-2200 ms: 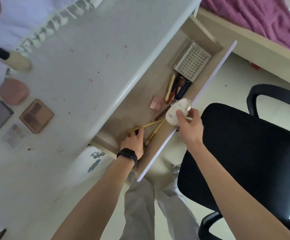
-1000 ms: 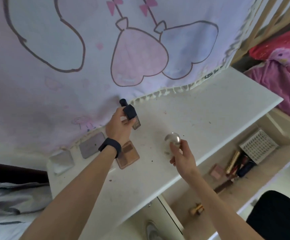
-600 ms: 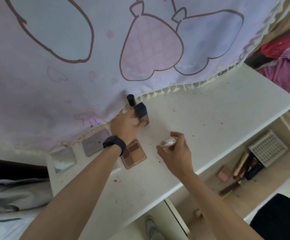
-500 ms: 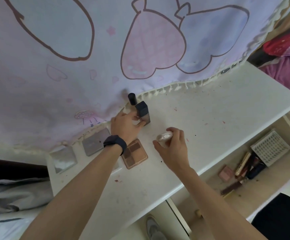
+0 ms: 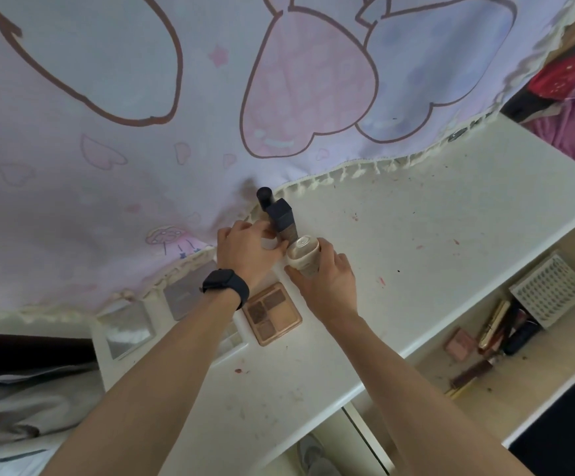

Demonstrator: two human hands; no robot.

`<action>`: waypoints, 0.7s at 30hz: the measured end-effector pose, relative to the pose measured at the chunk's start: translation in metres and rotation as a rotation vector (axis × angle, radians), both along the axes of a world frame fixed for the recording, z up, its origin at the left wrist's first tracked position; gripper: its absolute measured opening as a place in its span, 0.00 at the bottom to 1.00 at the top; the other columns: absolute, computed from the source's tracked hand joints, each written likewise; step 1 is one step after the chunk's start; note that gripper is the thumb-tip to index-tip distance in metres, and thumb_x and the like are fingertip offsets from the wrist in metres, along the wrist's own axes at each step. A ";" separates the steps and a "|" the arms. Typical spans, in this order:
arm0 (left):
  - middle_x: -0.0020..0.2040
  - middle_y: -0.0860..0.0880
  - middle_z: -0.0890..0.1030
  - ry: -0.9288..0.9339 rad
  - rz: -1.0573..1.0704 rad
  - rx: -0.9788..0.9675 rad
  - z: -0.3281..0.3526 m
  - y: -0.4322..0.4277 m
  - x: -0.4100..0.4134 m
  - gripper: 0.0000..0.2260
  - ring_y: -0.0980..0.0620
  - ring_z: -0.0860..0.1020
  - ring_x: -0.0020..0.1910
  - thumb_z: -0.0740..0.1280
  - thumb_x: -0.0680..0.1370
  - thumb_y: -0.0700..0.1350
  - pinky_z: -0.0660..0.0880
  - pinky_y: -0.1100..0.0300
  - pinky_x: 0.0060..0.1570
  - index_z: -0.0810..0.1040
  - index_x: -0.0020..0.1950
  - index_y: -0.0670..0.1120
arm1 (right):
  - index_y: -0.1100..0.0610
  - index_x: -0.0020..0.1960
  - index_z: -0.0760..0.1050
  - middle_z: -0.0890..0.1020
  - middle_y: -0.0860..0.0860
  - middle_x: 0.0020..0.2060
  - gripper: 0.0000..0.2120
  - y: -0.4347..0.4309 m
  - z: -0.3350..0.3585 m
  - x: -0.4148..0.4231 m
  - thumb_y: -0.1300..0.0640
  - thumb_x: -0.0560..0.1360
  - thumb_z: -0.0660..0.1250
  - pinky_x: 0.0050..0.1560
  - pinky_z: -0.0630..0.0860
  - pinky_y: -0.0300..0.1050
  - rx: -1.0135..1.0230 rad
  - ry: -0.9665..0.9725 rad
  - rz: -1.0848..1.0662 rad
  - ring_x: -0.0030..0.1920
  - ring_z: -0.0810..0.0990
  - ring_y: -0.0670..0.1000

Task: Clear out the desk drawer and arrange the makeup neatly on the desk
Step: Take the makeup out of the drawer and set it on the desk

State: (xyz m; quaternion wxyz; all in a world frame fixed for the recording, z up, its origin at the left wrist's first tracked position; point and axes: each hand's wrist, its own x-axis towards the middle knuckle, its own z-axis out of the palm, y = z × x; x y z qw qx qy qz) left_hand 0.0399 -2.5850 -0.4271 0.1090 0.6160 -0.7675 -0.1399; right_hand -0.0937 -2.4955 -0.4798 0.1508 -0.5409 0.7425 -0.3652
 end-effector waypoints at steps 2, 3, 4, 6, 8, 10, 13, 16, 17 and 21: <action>0.44 0.56 0.83 0.005 -0.012 0.010 0.000 -0.001 0.001 0.11 0.52 0.75 0.56 0.69 0.74 0.60 0.63 0.55 0.58 0.80 0.50 0.56 | 0.57 0.61 0.71 0.83 0.51 0.45 0.30 -0.001 -0.002 0.002 0.43 0.69 0.79 0.40 0.72 0.43 -0.017 0.001 -0.010 0.40 0.71 0.50; 0.44 0.56 0.83 0.009 -0.015 0.011 0.001 -0.001 0.002 0.11 0.52 0.75 0.56 0.69 0.74 0.60 0.64 0.54 0.58 0.80 0.50 0.56 | 0.56 0.61 0.70 0.82 0.50 0.45 0.29 0.000 -0.003 0.003 0.42 0.70 0.78 0.40 0.73 0.43 -0.029 -0.004 -0.009 0.39 0.71 0.51; 0.43 0.56 0.83 0.010 -0.016 0.012 0.002 -0.002 0.003 0.11 0.52 0.75 0.56 0.69 0.74 0.60 0.64 0.54 0.58 0.80 0.50 0.56 | 0.55 0.61 0.69 0.82 0.49 0.45 0.29 0.000 -0.004 0.003 0.42 0.70 0.77 0.40 0.73 0.44 -0.035 -0.006 -0.006 0.38 0.71 0.51; 0.42 0.56 0.82 -0.004 -0.017 0.021 0.004 -0.002 0.003 0.11 0.52 0.74 0.57 0.68 0.74 0.61 0.64 0.54 0.59 0.80 0.50 0.56 | 0.56 0.61 0.69 0.81 0.49 0.44 0.29 0.001 -0.005 0.003 0.42 0.71 0.77 0.41 0.73 0.43 -0.042 0.007 -0.001 0.37 0.70 0.51; 0.42 0.58 0.81 -0.016 -0.026 0.026 0.005 -0.001 0.002 0.12 0.52 0.74 0.57 0.68 0.75 0.61 0.64 0.54 0.59 0.80 0.51 0.56 | 0.57 0.61 0.71 0.81 0.49 0.44 0.28 0.000 -0.006 0.001 0.43 0.71 0.77 0.42 0.73 0.44 -0.046 0.018 0.018 0.36 0.72 0.52; 0.44 0.58 0.82 -0.019 -0.033 0.034 0.006 -0.002 0.002 0.12 0.52 0.74 0.57 0.68 0.75 0.60 0.64 0.53 0.60 0.79 0.52 0.55 | 0.58 0.62 0.71 0.82 0.49 0.46 0.29 0.000 -0.006 0.000 0.44 0.71 0.78 0.44 0.74 0.45 -0.033 -0.002 0.034 0.38 0.75 0.53; 0.46 0.55 0.83 -0.034 -0.045 0.041 0.008 -0.002 0.001 0.12 0.50 0.75 0.57 0.67 0.76 0.60 0.63 0.52 0.60 0.79 0.52 0.54 | 0.57 0.65 0.70 0.82 0.49 0.50 0.31 0.001 -0.003 -0.001 0.43 0.70 0.78 0.46 0.76 0.47 0.018 -0.042 0.045 0.42 0.74 0.52; 0.46 0.58 0.83 -0.026 -0.053 0.060 0.011 -0.003 0.003 0.13 0.51 0.74 0.55 0.67 0.76 0.61 0.63 0.52 0.59 0.79 0.55 0.57 | 0.59 0.73 0.64 0.80 0.52 0.58 0.39 0.002 0.000 -0.006 0.44 0.71 0.78 0.51 0.75 0.48 0.110 -0.118 0.096 0.49 0.73 0.52; 0.46 0.59 0.82 -0.012 -0.046 0.071 0.013 -0.002 0.005 0.13 0.52 0.75 0.54 0.68 0.76 0.59 0.63 0.53 0.59 0.79 0.57 0.57 | 0.59 0.76 0.62 0.79 0.53 0.60 0.42 0.002 0.003 -0.008 0.46 0.71 0.78 0.52 0.74 0.48 0.141 -0.138 0.119 0.51 0.74 0.54; 0.49 0.56 0.85 0.120 0.065 0.038 0.024 0.012 0.013 0.12 0.50 0.80 0.53 0.71 0.75 0.46 0.74 0.51 0.57 0.80 0.58 0.53 | 0.58 0.78 0.58 0.76 0.55 0.66 0.37 0.011 0.021 -0.021 0.56 0.75 0.74 0.56 0.77 0.49 0.220 -0.256 0.129 0.57 0.79 0.55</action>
